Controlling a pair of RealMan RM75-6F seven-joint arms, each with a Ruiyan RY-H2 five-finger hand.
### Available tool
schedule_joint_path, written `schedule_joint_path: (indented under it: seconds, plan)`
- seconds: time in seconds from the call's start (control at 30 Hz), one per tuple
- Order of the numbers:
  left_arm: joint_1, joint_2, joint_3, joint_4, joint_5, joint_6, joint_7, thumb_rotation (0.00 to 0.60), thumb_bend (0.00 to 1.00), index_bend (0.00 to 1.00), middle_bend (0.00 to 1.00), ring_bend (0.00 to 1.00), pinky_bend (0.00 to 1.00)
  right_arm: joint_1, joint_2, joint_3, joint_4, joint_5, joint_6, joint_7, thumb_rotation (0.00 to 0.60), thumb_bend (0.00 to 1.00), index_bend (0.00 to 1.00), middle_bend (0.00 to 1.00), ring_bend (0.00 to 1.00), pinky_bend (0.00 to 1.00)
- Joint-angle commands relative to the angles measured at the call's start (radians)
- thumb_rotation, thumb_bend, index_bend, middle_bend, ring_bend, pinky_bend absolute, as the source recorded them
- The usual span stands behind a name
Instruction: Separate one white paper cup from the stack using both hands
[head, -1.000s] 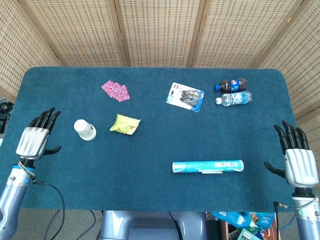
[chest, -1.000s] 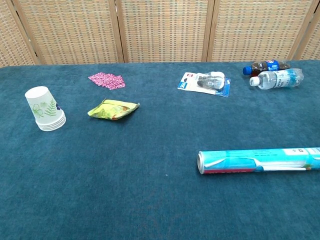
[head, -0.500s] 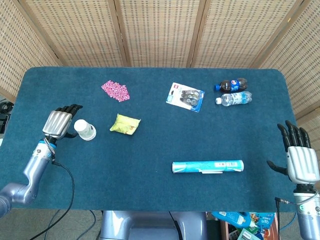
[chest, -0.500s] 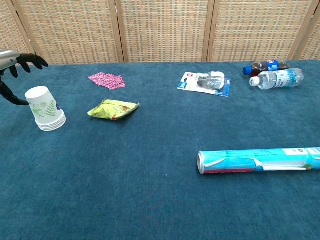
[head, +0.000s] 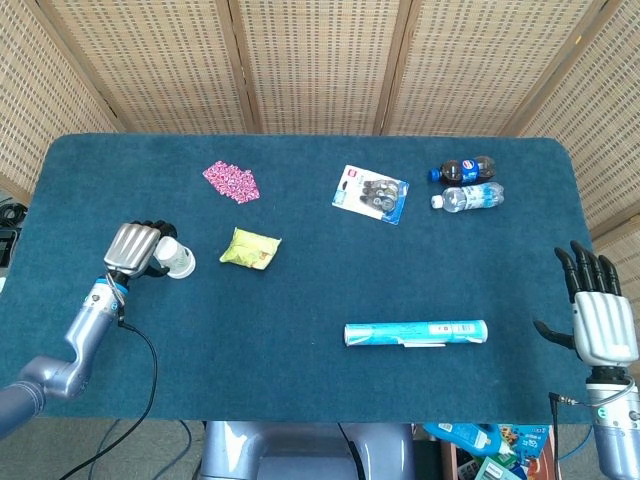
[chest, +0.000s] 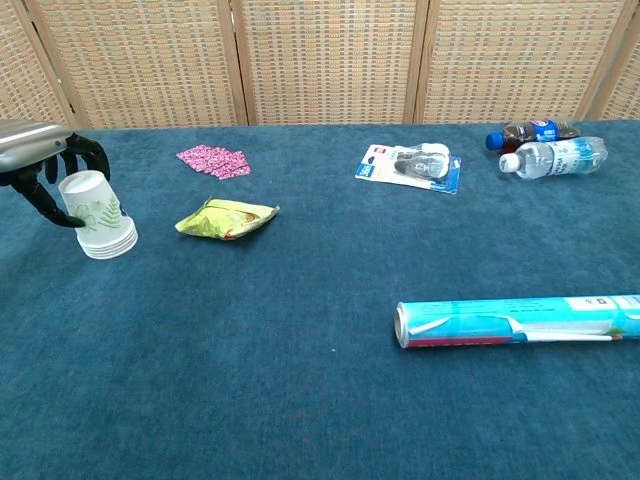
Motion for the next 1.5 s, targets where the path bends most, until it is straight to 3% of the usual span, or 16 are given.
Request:
schedule_joint_path:
  seconds: [0.03,0.27,0.57,0.83,1.03,1.27,1.5]
  plan:
    - [-0.001,-0.008,0.002,0.013,0.000,0.011,0.001,0.600,0.02,0.43,0.43,0.44,0.47,0.000,0.001,0.001,0.000,0.001,0.001,0.002,0.600,0.00,0.00,0.00,0.00,0.00]
    - [0.013,0.008,-0.011,-0.026,0.010,0.075,-0.081,0.600,0.02,0.45,0.45,0.45,0.48,-0.001,-0.001,-0.003,0.003,-0.002,0.002,0.002,0.600,0.00,0.00,0.00,0.00,0.00]
    - [0.040,0.097,-0.054,-0.266,0.062,0.174,-0.534,0.600,0.02,0.45,0.45,0.46,0.49,0.012,-0.011,-0.014,0.017,-0.026,-0.013,0.002,0.600,0.00,0.00,0.00,0.00,0.00]
    - [-0.014,0.094,-0.076,-0.413,0.068,0.105,-0.822,0.600,0.02,0.45,0.45,0.47,0.49,0.059,-0.064,-0.018,0.152,-0.179,0.019,0.037,0.600,0.00,0.04,0.04,0.00,0.00]
    - [-0.085,0.018,-0.100,-0.410,0.041,0.026,-0.913,0.600,0.02,0.45,0.45,0.46,0.49,0.125,-0.093,-0.020,0.282,-0.304,0.023,0.127,0.600,0.00,0.16,0.13,0.00,0.00]
    - [-0.167,-0.078,-0.134,-0.345,0.005,-0.069,-1.046,0.600,0.02,0.45,0.45,0.46,0.49,0.196,-0.147,-0.031,0.449,-0.420,0.053,0.237,0.600,0.00,0.23,0.25,0.13,0.10]
    - [-0.233,-0.157,-0.157,-0.275,-0.006,-0.124,-1.125,0.600,0.02,0.45,0.45,0.47,0.49,0.264,-0.181,-0.038,0.546,-0.485,0.065,0.312,0.600,0.06,0.29,0.28,0.16,0.12]
